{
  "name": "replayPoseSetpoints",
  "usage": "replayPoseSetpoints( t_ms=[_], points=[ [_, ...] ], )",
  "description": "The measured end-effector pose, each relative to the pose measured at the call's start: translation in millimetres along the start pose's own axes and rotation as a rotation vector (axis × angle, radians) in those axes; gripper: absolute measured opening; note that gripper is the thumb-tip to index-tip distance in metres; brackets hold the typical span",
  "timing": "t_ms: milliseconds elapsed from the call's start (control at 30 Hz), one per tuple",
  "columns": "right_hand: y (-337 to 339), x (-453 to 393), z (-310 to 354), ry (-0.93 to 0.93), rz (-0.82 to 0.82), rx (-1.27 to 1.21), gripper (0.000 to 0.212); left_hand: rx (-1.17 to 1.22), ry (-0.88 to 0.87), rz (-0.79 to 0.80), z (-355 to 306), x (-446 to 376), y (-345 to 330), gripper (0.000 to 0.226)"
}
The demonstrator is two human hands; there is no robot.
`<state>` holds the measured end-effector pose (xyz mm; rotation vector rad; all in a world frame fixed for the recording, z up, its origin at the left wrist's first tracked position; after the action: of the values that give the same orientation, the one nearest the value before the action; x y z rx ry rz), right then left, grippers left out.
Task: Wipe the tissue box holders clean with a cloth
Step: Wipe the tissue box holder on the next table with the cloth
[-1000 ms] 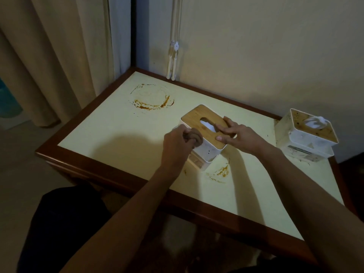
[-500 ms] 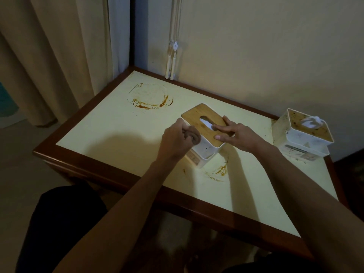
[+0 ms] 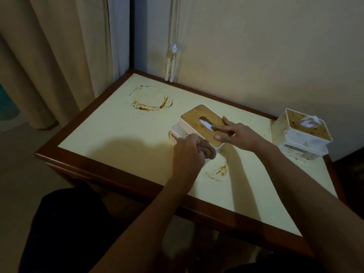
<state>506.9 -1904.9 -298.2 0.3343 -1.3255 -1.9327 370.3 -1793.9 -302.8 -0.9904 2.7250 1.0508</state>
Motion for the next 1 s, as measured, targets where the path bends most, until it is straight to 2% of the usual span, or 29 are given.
replayPoseSetpoints(
  t_ms=[67, 133, 333, 467, 700, 933, 1000],
  points=[
    [0, 1, 0, 0.004, 0.006, -0.010, 0.046, 0.061, -0.003, 0.062, -1, 0, -4, 0.014],
    [-1, 1, -1, 0.004, 0.010, -0.014, 0.046, 0.089, 0.022, 0.094, 0, 0, -6, 0.025],
    [-2, 0, -2, 0.005, 0.020, -0.001, 0.046, 0.114, 0.208, 0.033, 18, 7, -8, 0.039],
    [-2, 1, 0, 0.014, 0.020, 0.016, 0.045, 0.075, 0.236, 0.017, 10, 3, -8, 0.047],
    [3, 4, 0, -0.008, 0.008, -0.035, 0.046, 0.131, 0.195, -0.006, 7, -13, -2, 0.030],
    [-5, -2, 2, -0.010, 0.054, 0.035, 0.049, 0.169, 0.021, 0.134, -8, -5, -7, 0.017],
    [-6, -3, -1, -0.024, 0.054, 0.013, 0.049, 0.174, 0.004, 0.131, -7, -7, -3, 0.013]
  ],
)
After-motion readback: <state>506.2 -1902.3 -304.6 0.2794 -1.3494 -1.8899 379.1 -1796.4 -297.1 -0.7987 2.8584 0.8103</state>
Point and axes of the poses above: each hand's wrist, its own x-axis away from the middle knuckle, its own y-axis out of the back of the hand, z = x × y, the point moved 10 cm from there along -x, towards the middle knuckle, and after that the axes turned 4 degrees about y, right-handed, at the moved point
